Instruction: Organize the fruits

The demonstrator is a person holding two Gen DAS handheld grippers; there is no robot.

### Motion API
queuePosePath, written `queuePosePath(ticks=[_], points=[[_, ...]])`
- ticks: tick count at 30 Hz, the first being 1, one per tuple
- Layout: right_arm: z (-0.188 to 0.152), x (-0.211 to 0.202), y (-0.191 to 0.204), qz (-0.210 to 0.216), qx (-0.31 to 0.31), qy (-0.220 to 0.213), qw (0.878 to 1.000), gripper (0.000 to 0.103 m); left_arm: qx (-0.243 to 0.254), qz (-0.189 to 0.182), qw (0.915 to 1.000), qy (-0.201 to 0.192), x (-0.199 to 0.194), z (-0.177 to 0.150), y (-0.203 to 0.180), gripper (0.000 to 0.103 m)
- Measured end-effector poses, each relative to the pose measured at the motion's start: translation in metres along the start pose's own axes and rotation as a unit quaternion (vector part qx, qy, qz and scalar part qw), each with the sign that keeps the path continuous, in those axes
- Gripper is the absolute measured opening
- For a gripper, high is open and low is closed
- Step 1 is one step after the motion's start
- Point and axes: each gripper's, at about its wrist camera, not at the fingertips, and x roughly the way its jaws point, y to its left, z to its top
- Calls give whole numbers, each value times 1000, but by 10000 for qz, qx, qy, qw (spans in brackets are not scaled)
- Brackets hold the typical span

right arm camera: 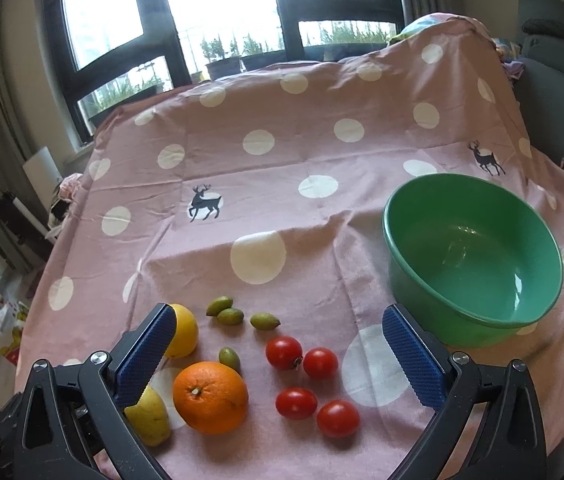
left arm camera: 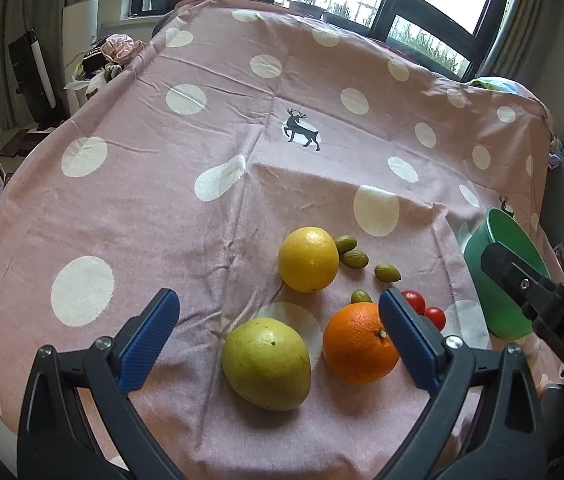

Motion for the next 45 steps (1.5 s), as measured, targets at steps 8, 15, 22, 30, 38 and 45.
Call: queuePosePath(ticks=[8, 15, 22, 30, 38, 45], points=[[1, -1, -10, 196, 177, 25, 9996, 103, -16, 17, 10000, 95, 4, 1, -1, 100], [3, 1, -21, 334, 453, 49, 9984, 103, -9, -54, 9999, 163, 7, 2, -6, 99], [5, -2, -27, 367, 573, 27, 9977, 103, 18, -61, 9998, 172, 7, 2, -8, 99], [6, -6, -27, 415, 631, -36, 9971, 103, -98, -126, 9997, 158, 3, 2, -3, 97], [5, -8, -25, 471, 609, -51, 9970, 103, -117, -141, 9997, 180, 1, 2, -1, 95], [4, -8, -21, 598, 618, -12, 9963, 103, -154, -110, 9995, 253, -1, 1, 3, 92]])
